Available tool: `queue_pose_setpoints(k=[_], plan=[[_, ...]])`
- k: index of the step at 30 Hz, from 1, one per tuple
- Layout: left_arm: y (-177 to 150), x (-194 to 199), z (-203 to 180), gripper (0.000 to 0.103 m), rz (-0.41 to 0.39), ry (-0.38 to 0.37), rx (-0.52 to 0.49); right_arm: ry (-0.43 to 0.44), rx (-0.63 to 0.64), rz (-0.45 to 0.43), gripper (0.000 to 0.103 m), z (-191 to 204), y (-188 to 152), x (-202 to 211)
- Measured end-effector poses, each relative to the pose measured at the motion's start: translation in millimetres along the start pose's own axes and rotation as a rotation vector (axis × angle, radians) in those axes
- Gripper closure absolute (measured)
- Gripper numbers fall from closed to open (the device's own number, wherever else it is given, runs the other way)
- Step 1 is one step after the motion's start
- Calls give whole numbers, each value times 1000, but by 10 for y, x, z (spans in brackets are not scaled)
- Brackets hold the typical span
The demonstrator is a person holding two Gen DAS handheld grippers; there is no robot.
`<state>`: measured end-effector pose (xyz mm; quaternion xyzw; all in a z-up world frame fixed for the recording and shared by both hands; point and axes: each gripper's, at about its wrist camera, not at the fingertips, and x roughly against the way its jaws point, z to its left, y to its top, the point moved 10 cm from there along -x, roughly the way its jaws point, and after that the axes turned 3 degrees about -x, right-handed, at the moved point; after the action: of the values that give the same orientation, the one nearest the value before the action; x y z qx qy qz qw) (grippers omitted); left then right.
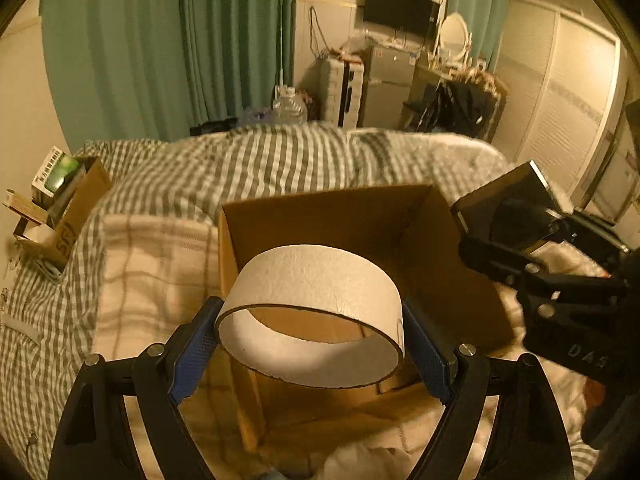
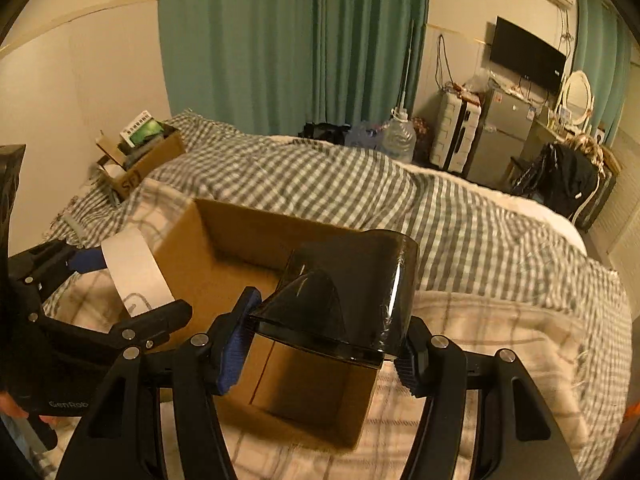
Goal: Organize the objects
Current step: 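Carry the black cone and tape roll over the cardboard box and release both inside, then grasp the clear red-labelled container with the right tool while the left tool grasps white cloth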
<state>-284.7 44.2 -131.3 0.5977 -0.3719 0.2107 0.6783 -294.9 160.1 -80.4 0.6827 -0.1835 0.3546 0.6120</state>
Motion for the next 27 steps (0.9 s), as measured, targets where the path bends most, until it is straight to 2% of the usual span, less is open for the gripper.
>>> queue_pose_setpoints(k=[4,6,7,8,10,11,14,20,24,27], plan=[[-49,-156,-42,15,6,-15,-12,31,-45,-4,42,-92,-45,-183],[-53,-182,-46,11,4,-27,-3,46,-74,-16,42,-116,-36,-192],[-56,-188,-44,9,11,-23,-1,51,-88,-23,34,-137,-15,-171],[-60,-178,-41,5,15,-12,-2,55,-100,-37,16,-157,19,-131],[-55,-131,-42,2,18,-6,-4,38,-127,-89,7,-220,109,27],[-51,-85,-45,0,20,1,-7,29,-132,-106,7,-242,153,118],[-25,157,-10,0,4,29,-19,1,-124,-124,7,-267,250,392],[-74,969,145,0,-64,85,-21,-87,-63,-173,6,-155,346,1280],[-284,1513,236,0,-95,111,-6,-118,-21,-190,6,6,183,1834],[-543,1815,292,0,-108,127,8,-127,-20,-186,3,138,-81,2136]])
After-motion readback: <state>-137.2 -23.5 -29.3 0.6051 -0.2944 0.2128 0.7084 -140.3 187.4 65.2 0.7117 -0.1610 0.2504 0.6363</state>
